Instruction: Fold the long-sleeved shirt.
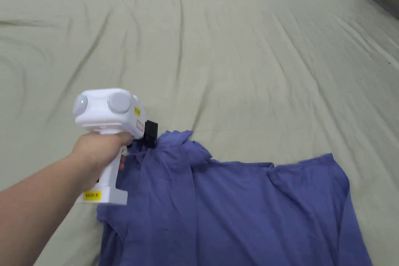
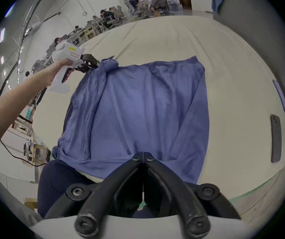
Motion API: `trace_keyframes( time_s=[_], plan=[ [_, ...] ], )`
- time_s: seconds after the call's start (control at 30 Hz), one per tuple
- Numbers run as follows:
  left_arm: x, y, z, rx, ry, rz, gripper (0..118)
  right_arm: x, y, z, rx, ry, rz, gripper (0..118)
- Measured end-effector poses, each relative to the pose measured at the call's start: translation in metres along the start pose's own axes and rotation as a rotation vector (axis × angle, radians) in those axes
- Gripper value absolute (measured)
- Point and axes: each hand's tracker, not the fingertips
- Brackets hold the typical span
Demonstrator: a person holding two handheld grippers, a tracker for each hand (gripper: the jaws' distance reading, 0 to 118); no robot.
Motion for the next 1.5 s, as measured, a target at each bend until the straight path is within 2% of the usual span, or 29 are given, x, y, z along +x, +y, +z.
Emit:
trace_keyframes(
  time_s=[0.03,0.07,0.13,0.27,0.33,0.43,0.6,0.73,0.87,0.97,1.03,1.13,1.17,1.27,1.3,1.4,1.43,1.47,1.5],
  plan=[
    [0.002,0.012,0.009,0.019,-0.042,0.0,20,0.0,0.002,0.0,0.002,-0.004,-0.003,0],
    [0.005,0.022,0.022,0.041,-0.049,0.037,1,0.0,0.003,0.001,0.005,-0.003,-0.007,0],
    [0.007,0.037,0.048,0.097,-0.069,0.07,1,0.0,0.003,0.005,0.02,-0.002,-0.015,0],
    [0.022,0.056,0.108,0.238,-0.059,-0.033,1,-0.008,0.003,0.02,0.065,0.025,-0.021,0],
    [0.033,0.047,0.138,0.247,-0.094,-0.088,1,-0.012,0.003,0.026,0.078,0.03,-0.006,0],
    [0.048,0.009,0.179,0.222,-0.109,-0.162,1,-0.017,0.002,0.037,0.094,0.031,0.012,0],
    [0.066,-0.097,0.222,0.161,-0.168,-0.32,1,-0.022,-0.007,0.053,0.125,0.058,0.012,0],
    [0.073,-0.177,0.198,0.012,-0.154,-0.389,1,-0.027,-0.015,0.056,0.117,0.064,0.019,0],
    [0.071,-0.23,0.121,-0.163,-0.062,-0.4,1,-0.033,-0.021,0.059,0.104,0.061,0.026,0],
    [0.059,-0.247,0.067,-0.218,-0.03,-0.311,1,-0.037,-0.024,0.062,0.105,0.066,0.029,0],
    [0.047,-0.241,0.068,-0.154,-0.112,-0.18,1,-0.038,-0.024,0.064,0.103,0.068,0.029,0],
    [0.027,-0.23,0.083,-0.181,-0.199,-0.051,9,-0.039,-0.025,0.064,0.101,0.07,0.032,0],
    [0.021,-0.232,0.093,-0.151,-0.214,-0.036,25,-0.037,-0.025,0.062,0.096,0.073,0.029,0],
    [0.009,-0.242,0.139,0.019,-0.216,0.01,118,-0.035,-0.024,0.06,0.096,0.08,0.018,0],
    [0.002,-0.247,0.157,0.113,-0.255,0.044,118,-0.034,-0.023,0.06,0.098,0.085,0.01,0],
    [-0.007,-0.269,0.176,0.15,-0.297,0.15,118,-0.032,-0.019,0.053,0.095,0.103,-0.014,0],
    [-0.011,-0.276,0.178,0.107,-0.31,0.176,115,-0.032,-0.018,0.05,0.09,0.108,-0.02,0],
    [-0.006,-0.293,0.189,0.07,-0.325,0.181,90,-0.032,-0.016,0.046,0.085,0.109,-0.021,0],
    [-0.005,-0.299,0.19,0.07,-0.326,0.159,33,-0.033,-0.014,0.043,0.081,0.109,-0.021,0]
  ],
)
